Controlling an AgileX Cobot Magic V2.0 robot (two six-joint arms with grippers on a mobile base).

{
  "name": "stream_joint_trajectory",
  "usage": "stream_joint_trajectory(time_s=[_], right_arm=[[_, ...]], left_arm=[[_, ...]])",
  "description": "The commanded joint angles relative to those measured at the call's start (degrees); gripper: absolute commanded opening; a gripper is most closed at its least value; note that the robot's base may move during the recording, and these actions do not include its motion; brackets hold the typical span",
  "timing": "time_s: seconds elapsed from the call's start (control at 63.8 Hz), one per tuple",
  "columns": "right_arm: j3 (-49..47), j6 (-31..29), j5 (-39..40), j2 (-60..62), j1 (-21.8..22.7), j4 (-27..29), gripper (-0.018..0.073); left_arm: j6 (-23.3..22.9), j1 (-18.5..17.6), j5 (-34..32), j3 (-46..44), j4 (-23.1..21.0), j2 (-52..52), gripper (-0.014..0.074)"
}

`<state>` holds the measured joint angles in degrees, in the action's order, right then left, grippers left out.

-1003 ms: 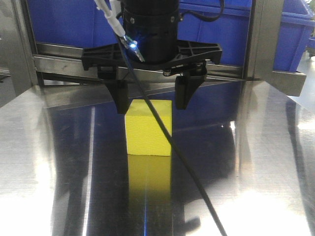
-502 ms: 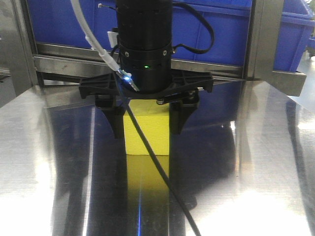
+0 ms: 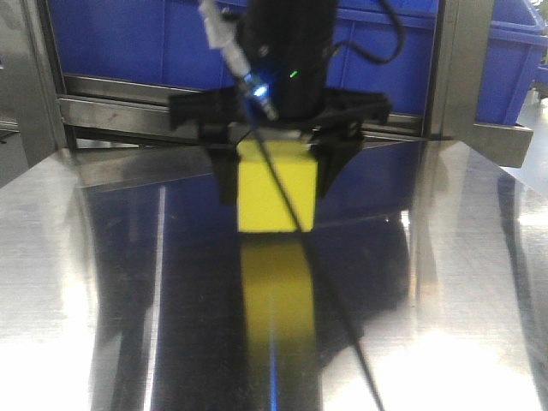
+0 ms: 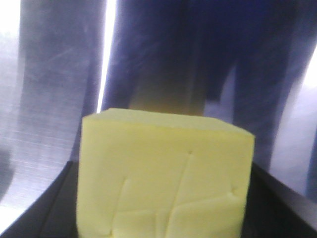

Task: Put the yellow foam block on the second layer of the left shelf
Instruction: 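Close the right gripper on the cube and lift it, then raise the held cube clear of the table with the right gripper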

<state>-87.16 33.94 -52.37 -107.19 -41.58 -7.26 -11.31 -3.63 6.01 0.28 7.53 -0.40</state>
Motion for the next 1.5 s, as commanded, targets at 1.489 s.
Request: stream_joint_trajectory(time_s=[1.489], right_arm=[[52.0, -35.4, 11.2, 98.3, 33.2, 3.1, 0.0335]], left_arm=[[-0.2, 0.0, -4.8, 1.6, -0.4, -0.8, 0.0136]])
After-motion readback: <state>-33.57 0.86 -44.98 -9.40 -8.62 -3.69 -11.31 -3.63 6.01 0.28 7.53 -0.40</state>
